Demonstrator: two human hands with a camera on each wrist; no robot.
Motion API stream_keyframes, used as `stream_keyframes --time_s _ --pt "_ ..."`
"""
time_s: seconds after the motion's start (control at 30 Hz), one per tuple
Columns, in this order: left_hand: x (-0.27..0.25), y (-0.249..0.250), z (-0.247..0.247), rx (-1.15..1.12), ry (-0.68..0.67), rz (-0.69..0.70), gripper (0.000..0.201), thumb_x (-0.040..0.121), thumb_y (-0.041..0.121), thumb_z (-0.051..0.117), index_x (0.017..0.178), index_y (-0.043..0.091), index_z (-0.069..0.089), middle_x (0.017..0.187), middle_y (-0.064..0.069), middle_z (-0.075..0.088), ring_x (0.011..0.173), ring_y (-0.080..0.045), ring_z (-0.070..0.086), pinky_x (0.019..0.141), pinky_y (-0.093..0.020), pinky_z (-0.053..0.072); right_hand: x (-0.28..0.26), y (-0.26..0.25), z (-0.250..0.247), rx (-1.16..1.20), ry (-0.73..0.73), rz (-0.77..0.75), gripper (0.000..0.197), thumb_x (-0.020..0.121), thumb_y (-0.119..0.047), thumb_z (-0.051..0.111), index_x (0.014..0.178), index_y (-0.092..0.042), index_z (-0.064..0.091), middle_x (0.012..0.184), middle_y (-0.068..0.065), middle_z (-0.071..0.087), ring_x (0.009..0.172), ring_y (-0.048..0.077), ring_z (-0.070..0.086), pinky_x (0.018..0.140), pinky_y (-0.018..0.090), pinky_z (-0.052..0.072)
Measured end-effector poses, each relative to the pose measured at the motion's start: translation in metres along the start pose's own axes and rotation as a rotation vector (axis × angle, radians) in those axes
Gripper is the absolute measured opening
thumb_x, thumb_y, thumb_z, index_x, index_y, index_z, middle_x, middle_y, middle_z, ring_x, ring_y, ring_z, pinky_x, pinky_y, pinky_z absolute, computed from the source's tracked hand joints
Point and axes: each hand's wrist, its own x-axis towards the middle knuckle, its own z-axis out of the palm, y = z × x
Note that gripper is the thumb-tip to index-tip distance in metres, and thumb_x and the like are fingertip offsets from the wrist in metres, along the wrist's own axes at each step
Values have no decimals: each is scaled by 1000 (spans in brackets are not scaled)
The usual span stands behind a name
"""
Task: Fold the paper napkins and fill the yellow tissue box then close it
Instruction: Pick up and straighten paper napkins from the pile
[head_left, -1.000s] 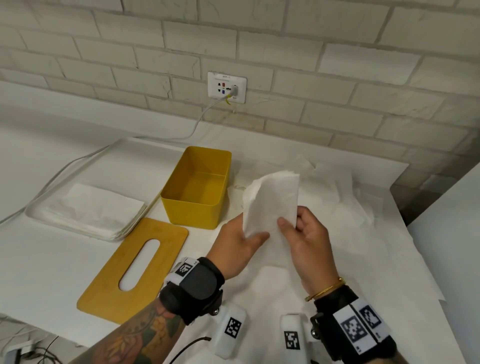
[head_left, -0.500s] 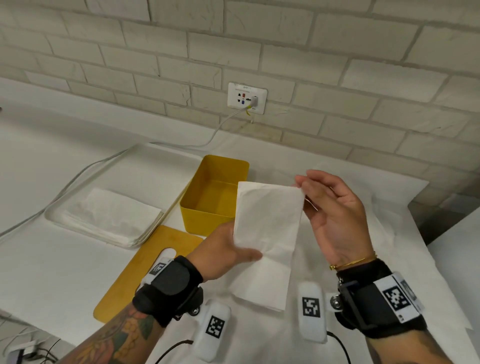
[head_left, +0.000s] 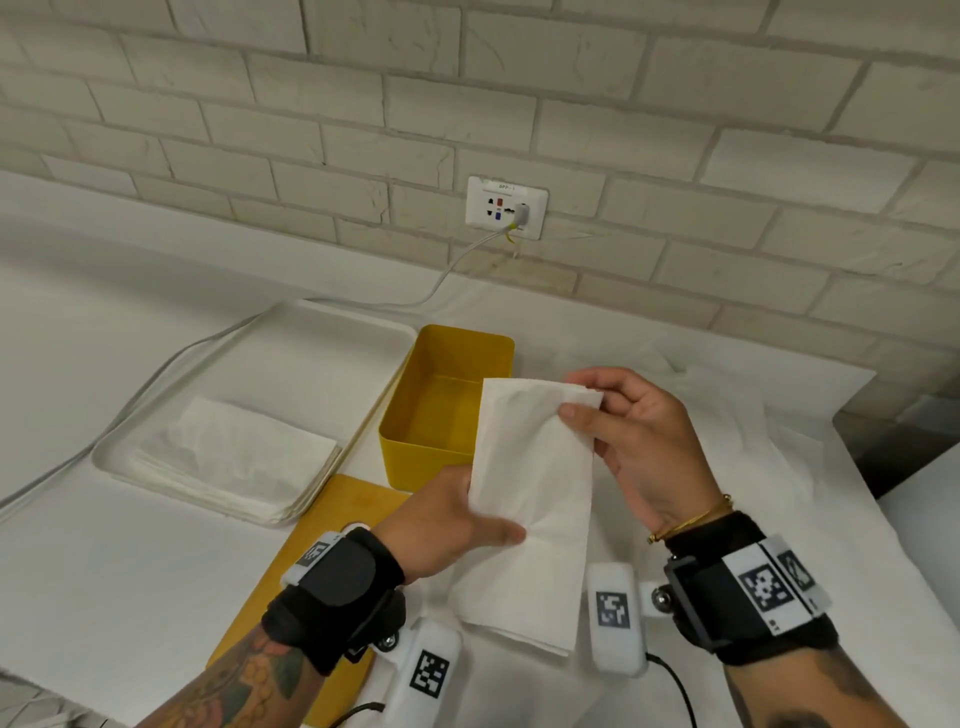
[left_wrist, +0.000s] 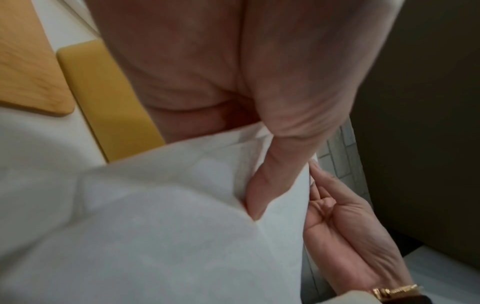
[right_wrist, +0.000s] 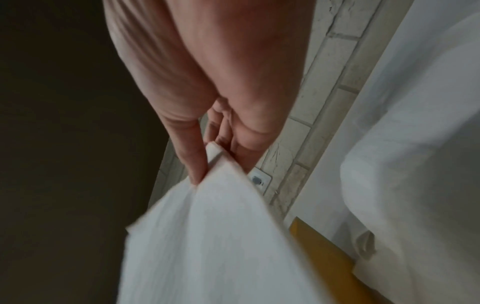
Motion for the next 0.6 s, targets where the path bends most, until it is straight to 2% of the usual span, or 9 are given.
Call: stream_keyframes --time_s 0.1,0.2,0.3,0.37,0.43,0.53,0.6 --pt "0 1 -10 -54 1 -4 36 86 5 77 115 23 67 111 8 76 99 -11 73 86 -28 60 9 -4 3 71 44 -48 33 80 -2 75 112 -7 66 100 10 77 93 19 73 83 29 60" --pt "1 2 -21 -85 -22 8 39 81 13 81 116 23 67 112 6 76 101 -16 73 88 -33 60 0 6 9 15 -67 88 52 74 -12 78 123 -9 61 108 7 77 101 22 74 86 37 61" --pt "3 7 -26 -118 -34 29 35 85 12 80 117 21 69 112 3 77 103 -17 73 88 -33 60 -13 22 20 -124 -85 144 35 85 -6 75 119 -13 68 110 5 77 103 24 74 92 45 58" --pt "6 16 -29 -109 29 67 24 91 25 71 114 18 71 110 2 78 101 -17 74 88 -34 60 -13 27 25 -132 -46 143 28 90 -4 71 117 -12 70 109 6 77 103 25 74 95 48 57" --pt "12 24 -37 -87 146 134 30 95 38 61 109 14 73 105 -1 78 97 -19 75 87 -39 61 -9 27 30 -121 -51 161 27 91 -3 69 117 -11 69 109 7 77 103 26 74 95 47 57" --pt "29 32 -50 -39 327 214 30 103 32 56 104 8 73 100 -5 78 95 -26 74 87 -46 60 -3 27 40 -110 -73 192 28 94 -6 67 121 -14 66 111 6 77 106 26 73 95 47 56" --pt "41 36 -59 -109 372 189 32 104 32 54 105 6 73 101 -6 78 96 -27 74 89 -47 60 -1 30 48 -120 -99 208 29 96 -6 65 123 -15 64 113 5 76 108 25 72 97 48 55"
